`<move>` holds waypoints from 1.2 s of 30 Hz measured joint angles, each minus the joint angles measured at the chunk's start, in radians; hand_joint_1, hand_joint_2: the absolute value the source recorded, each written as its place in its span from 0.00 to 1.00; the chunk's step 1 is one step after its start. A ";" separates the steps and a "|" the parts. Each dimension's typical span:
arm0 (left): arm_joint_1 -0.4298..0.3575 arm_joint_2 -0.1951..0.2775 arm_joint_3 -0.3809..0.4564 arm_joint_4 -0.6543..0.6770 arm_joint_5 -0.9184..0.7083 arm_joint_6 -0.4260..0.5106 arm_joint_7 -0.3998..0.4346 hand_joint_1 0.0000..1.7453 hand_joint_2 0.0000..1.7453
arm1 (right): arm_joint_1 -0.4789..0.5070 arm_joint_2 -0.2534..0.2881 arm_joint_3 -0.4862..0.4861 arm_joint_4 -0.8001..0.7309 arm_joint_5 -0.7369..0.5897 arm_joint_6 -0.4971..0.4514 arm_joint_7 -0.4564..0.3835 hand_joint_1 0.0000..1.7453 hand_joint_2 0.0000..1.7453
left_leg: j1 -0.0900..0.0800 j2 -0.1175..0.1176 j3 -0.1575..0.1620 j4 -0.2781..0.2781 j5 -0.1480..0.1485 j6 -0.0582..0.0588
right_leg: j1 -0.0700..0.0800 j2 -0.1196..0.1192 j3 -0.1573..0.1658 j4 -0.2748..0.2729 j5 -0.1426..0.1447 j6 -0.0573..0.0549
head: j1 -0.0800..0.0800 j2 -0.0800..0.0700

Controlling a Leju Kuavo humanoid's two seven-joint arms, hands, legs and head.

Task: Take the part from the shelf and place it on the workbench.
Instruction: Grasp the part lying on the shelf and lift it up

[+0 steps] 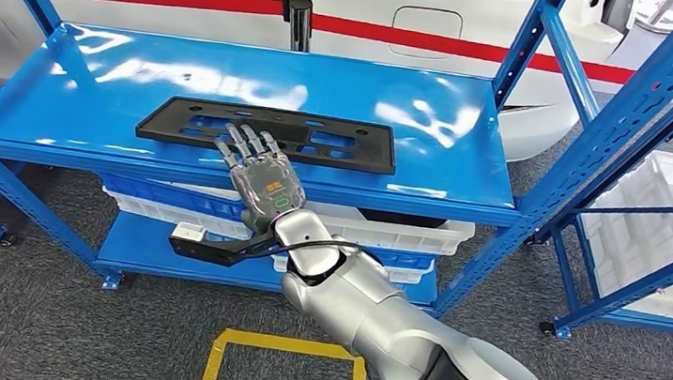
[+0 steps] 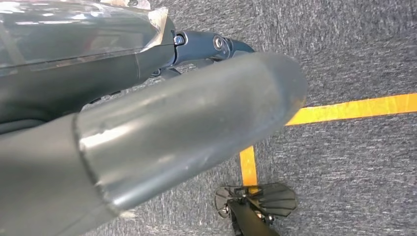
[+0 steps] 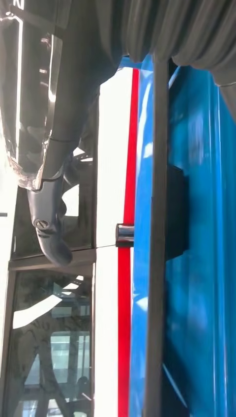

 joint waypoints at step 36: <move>0.003 0.000 0.000 0.000 0.000 0.004 0.002 0.00 0.00 | 0.030 0.000 -0.009 -0.002 0.041 0.002 -0.001 0.00 1.00 | -0.005 -0.011 0.012 0.008 -0.017 -0.001 | 0.005 -0.002 -0.009 -0.052 0.066 0.018 | -0.004 0.000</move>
